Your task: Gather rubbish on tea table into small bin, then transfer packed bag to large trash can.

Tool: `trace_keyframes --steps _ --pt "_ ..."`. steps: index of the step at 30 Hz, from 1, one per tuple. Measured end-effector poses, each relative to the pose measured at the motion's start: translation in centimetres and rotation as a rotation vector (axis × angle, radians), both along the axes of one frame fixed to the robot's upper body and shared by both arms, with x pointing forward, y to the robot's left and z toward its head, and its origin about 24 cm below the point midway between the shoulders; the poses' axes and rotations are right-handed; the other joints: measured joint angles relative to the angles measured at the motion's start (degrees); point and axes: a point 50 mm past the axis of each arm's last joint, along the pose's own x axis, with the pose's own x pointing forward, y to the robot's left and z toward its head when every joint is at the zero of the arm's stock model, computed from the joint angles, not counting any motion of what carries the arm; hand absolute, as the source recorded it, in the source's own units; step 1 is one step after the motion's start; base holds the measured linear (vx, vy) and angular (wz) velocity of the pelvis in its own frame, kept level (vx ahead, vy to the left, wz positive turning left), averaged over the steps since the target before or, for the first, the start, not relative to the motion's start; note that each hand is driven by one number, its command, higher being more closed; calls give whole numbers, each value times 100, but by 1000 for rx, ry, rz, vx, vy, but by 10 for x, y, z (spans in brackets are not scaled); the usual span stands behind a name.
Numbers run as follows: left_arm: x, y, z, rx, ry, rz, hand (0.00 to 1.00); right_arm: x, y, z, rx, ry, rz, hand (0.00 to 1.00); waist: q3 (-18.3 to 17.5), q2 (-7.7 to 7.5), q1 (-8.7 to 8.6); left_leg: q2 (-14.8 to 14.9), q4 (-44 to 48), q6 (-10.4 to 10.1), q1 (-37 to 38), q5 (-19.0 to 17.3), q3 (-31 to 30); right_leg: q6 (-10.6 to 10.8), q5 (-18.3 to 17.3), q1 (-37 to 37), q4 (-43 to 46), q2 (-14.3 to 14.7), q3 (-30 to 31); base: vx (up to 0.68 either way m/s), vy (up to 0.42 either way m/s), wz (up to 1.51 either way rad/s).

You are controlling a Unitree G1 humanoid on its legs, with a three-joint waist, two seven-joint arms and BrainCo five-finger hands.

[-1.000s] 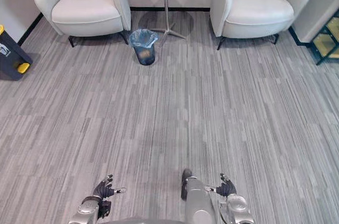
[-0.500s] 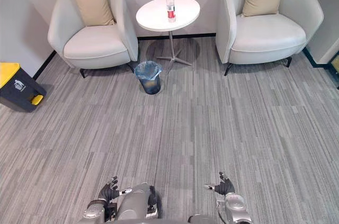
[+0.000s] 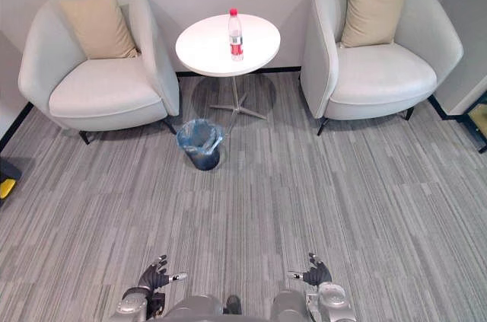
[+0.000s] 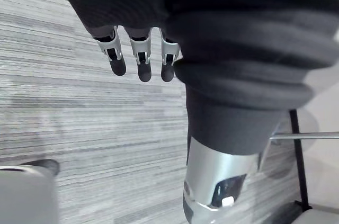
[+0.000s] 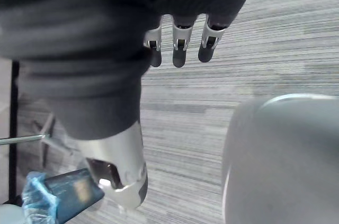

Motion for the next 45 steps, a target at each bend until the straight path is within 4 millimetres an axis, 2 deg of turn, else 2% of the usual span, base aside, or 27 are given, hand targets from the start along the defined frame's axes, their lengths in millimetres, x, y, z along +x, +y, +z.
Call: trace_keyframes --steps 3,4,5,6,7,8,10,12,14,17,21,23,24,25,26,29,30,31,32,33,34,35,37,39,41,43,45 --pt "0 1 0 4 -1 1 0 4 0 2 -1 -11 2 0 60 88 -27 292 -240 -258 539 -199 -92 -58 509 -298 -1844 275 -146 445 -106 14" --pt "-2 2 0 5 4 3 0 4 0 2 -2 -12 2 0 73 66 -31 358 -256 -368 675 -323 -155 -83 890 -300 -2504 357 -91 479 -210 34" --pt "-5 5 -1 9 15 10 0 -1 0 0 -4 4 8 0 47 -74 -35 384 -243 -552 837 -545 -316 -77 1881 -223 -3119 422 76 483 -238 43" --pt "-7 4 -3 6 25 12 0 -5 -2 -1 -8 14 4 0 42 -80 -49 436 -229 -622 904 -632 -396 -252 2212 -179 -3099 456 108 492 -289 41" --pt "-10 -3 -6 -15 44 13 0 -6 -9 -1 -26 22 -1 0 18 94 -32 662 -20 -696 889 -698 -518 -366 1920 -176 -2910 618 -2 399 -251 23" --pt "-10 -5 -7 -20 49 15 0 -5 -10 0 -30 22 -2 0 14 127 -45 720 257 -724 773 -715 -593 -420 1826 -151 -2890 653 -75 552 -390 32" --pt "-10 -11 -7 -59 36 77 0 -7 -10 -1 -24 23 -11 0 105 335 -163 1101 2512 -976 -82 -425 -848 -648 1601 480 -3171 923 -389 425 -311 46" --pt "-14 -14 -7 -78 29 111 0 -10 -7 -2 -24 27 1 0 130 379 -148 1512 4270 -1004 -716 -103 -733 -787 1420 1083 -3395 1135 -442 440 -244 10" --pt "-17 -16 -7 -82 27 107 0 -7 1 -1 -6 11 8 0 166 295 -75 1752 4950 -998 -1177 -133 -503 -935 1294 1633 -3707 1237 -394 402 -214 -13" --pt "-12 -19 -6 -89 9 100 0 -7 2 -2 7 16 -13 0 185 277 20 1663 4175 -825 -1818 -251 -167 -825 1320 2160 -4199 1229 -292 278 -99 -13" --pt "-6 -22 -4 -89 -5 81 0 -5 -2 -1 2 13 -30 0 197 273 172 810 1198 -967 -1851 -87 -61 -661 1196 2569 -4501 953 -45 388 103 -28" --pt "-8 -23 -5 -88 1 68 0 -5 -7 0 -10 15 -30 0 185 386 201 634 -37 -891 -1830 501 -47 -541 1018 2750 -4586 959 64 317 167 -27" --pt "-7 -22 -4 -85 2 64 0 -8 -7 -2 -10 29 -30 0 175 394 302 640 -94 -732 -1675 964 29 -478 910 2843 -4580 947 198 373 190 -39" --pt "-7 -20 -4 -76 2 57 0 -10 -5 -3 -5 42 -24 0 141 328 325 538 -66 -499 -1601 1102 95 -391 764 2916 -4544 839 290 467 201 -21" --pt "-6 -14 -3 -60 -1 53 0 -9 0 -4 3 45 -12 0 80 108 298 320 389 -202 -1781 695 108 -280 454 2853 -4278 596 245 397 138 -4" --pt "-6 -14 -4 -59 6 45 0 -10 -2 -5 -1 54 -11 0 27 61 314 217 805 -79 -1719 93 260 -86 244 2205 -2593 416 738 452 166 -14" --pt "-7 -14 -4 -56 10 42 0 -9 0 -5 2 52 -9 0 22 51 310 191 752 -49 -1599 32 292 209 306 1939 -1951 382 865 409 200 -14" --pt "-7 -12 -4 -45 16 23 0 -9 2 -5 10 50 -5 0 22 18 298 99 655 5 -1326 -92 280 865 547 1466 -754 314 1066 349 152 0" --pt "-8 -12 -4 -39 19 11 0 -12 3 -6 13 58 -6 0 24 6 286 51 628 27 -1168 -156 260 981 607 1296 -223 278 1098 387 109 18" --pt "-9 -12 -5 -40 23 5 0 -17 4 -8 21 68 -12 0 32 -7 274 -28 597 94 -814 -280 207 835 555 1044 583 148 985 496 104 28" --pt "-9 -13 -5 -42 25 1 0 -16 4 -8 24 61 -6 0 40 -22 262 -82 520 145 -471 -338 157 512 421 833 941 32 799 561 83 29" --pt "-9 -13 -5 -46 25 5 0 -16 4 -8 22 61 -1 0 45 -22 225 -86 483 148 -325 -339 120 379 347 726 955 10 683 428 36 36" --pt "-9 -14 -5 -50 23 8 0 -8 7 -5 26 33 16 0 53 -2 89 -10 272 148 76 -337 -117 85 183 304 315 59 267 404 -36 56" --pt "-7 -16 -5 -54 20 8 0 -3 8 -3 29 18 18 0 63 4 31 88 132 123 278 -350 -256 63 215 69 -637 156 232 389 -105 54" --pt "-10 -15 -6 -53 29 10 0 -2 9 -2 31 7 20 0 76 -2 3 234 87 -62 447 -459 -349 1 577 15 -1877 299 276 358 -158 40" --pt "-18 -17 -10 -58 63 18 0 -6 6 -4 26 22 14 0 72 -11 -2 367 17 -368 647 -653 -606 -232 1895 240 -2839 419 273 387 -227 25" --pt "-19 -19 -11 -67 71 15 0 -8 2 -4 22 32 -4 0 19 120 5 578 -6 -427 666 -642 -660 -316 1676 278 -2767 586 171 313 -246 20"
